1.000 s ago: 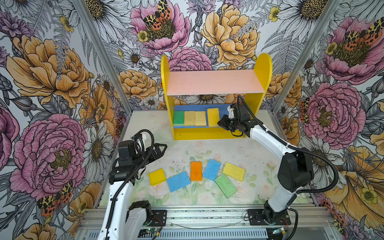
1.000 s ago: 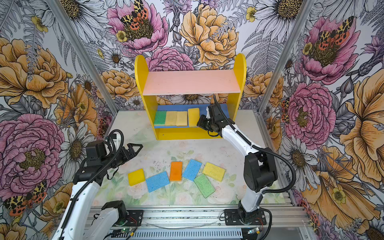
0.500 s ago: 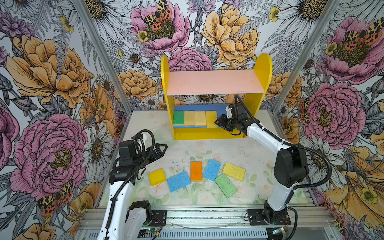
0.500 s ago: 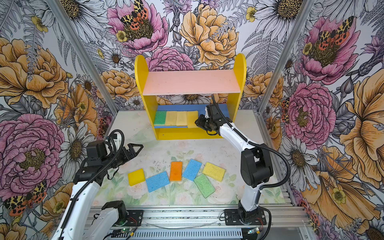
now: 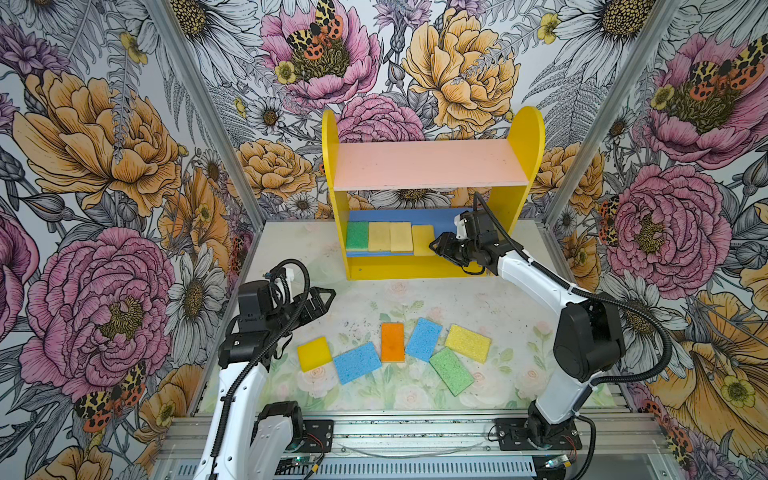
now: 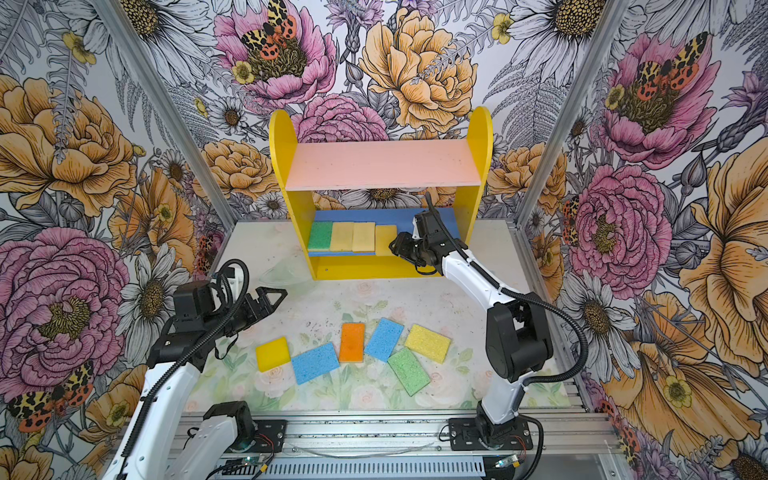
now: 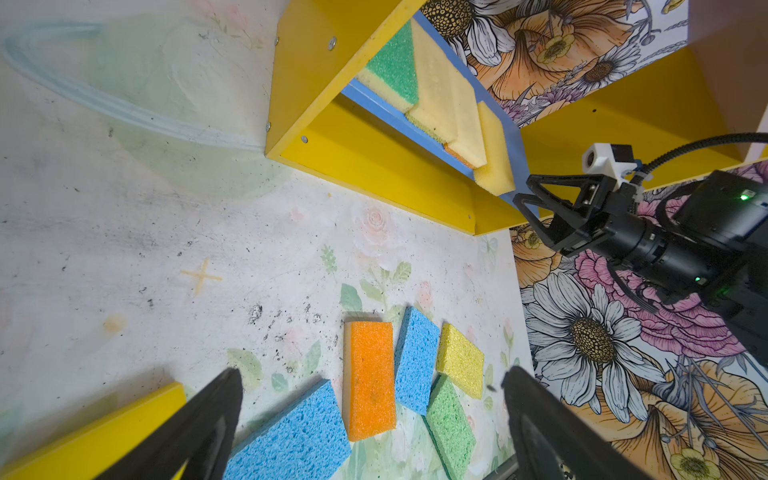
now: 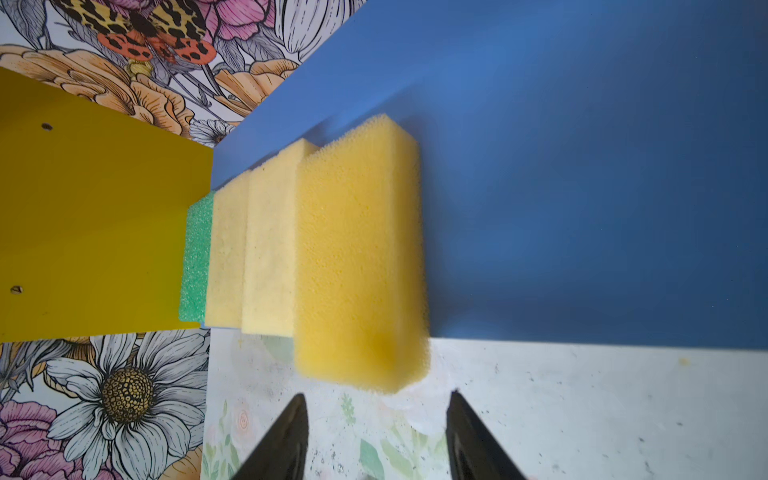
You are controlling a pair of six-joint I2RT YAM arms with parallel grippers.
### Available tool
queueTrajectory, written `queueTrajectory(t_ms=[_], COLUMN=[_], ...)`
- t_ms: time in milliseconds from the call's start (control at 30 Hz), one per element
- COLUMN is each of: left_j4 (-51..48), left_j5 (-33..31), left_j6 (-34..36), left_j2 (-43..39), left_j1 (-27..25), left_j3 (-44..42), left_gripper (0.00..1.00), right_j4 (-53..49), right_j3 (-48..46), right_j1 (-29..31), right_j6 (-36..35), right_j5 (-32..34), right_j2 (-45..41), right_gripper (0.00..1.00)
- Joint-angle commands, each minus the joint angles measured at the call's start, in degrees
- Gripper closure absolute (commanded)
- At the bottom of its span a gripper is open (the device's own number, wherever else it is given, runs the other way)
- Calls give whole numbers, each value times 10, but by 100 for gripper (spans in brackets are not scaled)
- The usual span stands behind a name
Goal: Place and organize the cleaning sponges onto the shelf
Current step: 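Lower the sponge beside the shelved sponges and press it into line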
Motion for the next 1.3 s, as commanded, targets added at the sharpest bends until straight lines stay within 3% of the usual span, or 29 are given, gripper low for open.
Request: queueTrajectory(t_ms=[0,167,333,467,1267], left_j4=[-1,-1,-1,-3,-3], left_j5=[-12,-13,-14,-19,-18], left_j6=[10,10,10,9,10], left_j2=[-6,-10,-12,-20,-14], left_j1=[-4,-5,-8,-14,-17], left_j3=[-4,-4,-4,-5,-4], left_gripper=[1,1,1,1,1], right_j4=[13,37,111,144,202], right_j3=[-36,-103,-134,-121,-50], right_j1=[5,24,31,31,18], right_j6=[-2,16,53,67,95], right_j5=[17,7,-7,-17,0], right_j2=[-68,-103,-80,-40,60], right_gripper=[44,51,73,81,86])
